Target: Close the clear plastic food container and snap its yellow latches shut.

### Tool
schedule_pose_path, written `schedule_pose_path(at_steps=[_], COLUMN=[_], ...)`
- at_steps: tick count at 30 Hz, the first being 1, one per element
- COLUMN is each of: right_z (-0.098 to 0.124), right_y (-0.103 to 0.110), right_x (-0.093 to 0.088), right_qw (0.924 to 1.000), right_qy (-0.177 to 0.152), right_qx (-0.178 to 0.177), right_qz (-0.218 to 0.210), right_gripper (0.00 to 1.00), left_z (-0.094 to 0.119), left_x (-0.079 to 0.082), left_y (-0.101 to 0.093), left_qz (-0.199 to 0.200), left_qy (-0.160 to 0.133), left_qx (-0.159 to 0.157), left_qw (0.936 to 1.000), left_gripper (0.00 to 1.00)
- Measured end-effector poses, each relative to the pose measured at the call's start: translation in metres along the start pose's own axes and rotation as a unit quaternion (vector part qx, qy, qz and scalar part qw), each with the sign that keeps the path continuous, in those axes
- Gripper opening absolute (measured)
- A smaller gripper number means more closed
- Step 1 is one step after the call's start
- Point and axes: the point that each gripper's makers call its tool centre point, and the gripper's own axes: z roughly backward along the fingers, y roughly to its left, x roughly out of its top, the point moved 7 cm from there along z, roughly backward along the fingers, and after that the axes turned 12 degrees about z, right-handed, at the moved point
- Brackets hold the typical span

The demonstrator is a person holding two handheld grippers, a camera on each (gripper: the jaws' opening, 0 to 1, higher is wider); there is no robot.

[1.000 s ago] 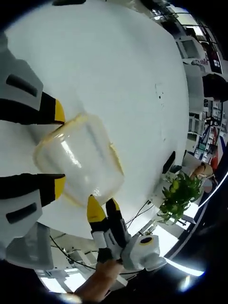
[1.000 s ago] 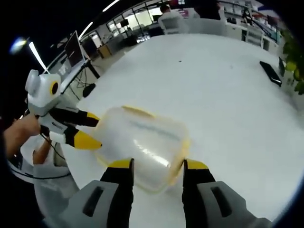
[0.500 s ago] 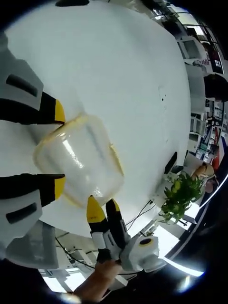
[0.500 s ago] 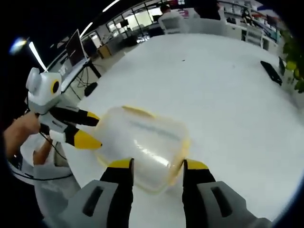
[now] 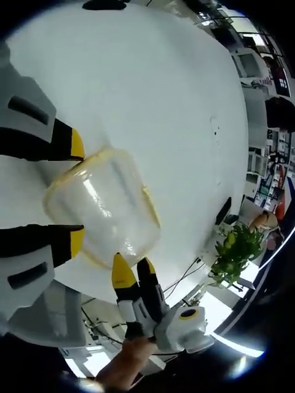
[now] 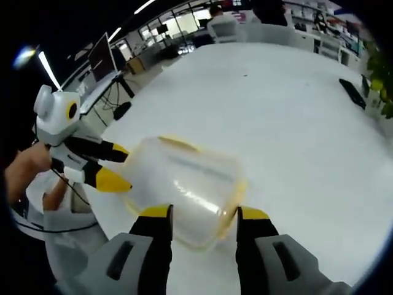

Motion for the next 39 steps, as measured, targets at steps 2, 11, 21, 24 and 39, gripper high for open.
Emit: schedule_pose_path(at_steps=[2, 11, 21, 24, 39], right_z=[0.001, 0.003, 0.007, 0.008, 0.011], right_y=[0.004, 0.021, 0.035, 0.039, 0.047], right_x=[-0.002, -0.01, -0.019, -0.021, -0.026], right_qw=[1.0, 1.0, 1.0, 1.0, 0.9999], right_qy=[0.0, 0.0, 0.002, 0.003, 0.001], right_qx=[0.0, -0.003, -0.004, -0.003, -0.001], right_qz=[0.001, -0.002, -0.004, -0.004, -0.017], right_gripper=[0.37, 0.37, 0.37, 0.38, 0.38], left_z=[0.002, 0.011, 0.02, 0.023, 0.029], left_x=[-0.003, -0.017, -0.033, -0.037, -0.045], left_y=[0.0, 0.001, -0.001, -0.001, 0.0], left_qz=[0.0, 0.001, 0.002, 0.004, 0.005], left_qy=[0.001, 0.005, 0.005, 0.004, 0.003], left_qx=[0.0, 0.001, 0.002, 0.002, 0.001], left_qw=[1.0, 1.0, 1.0, 1.0, 1.0], left_gripper=[0.34, 0.34, 0.34, 0.34, 0.34])
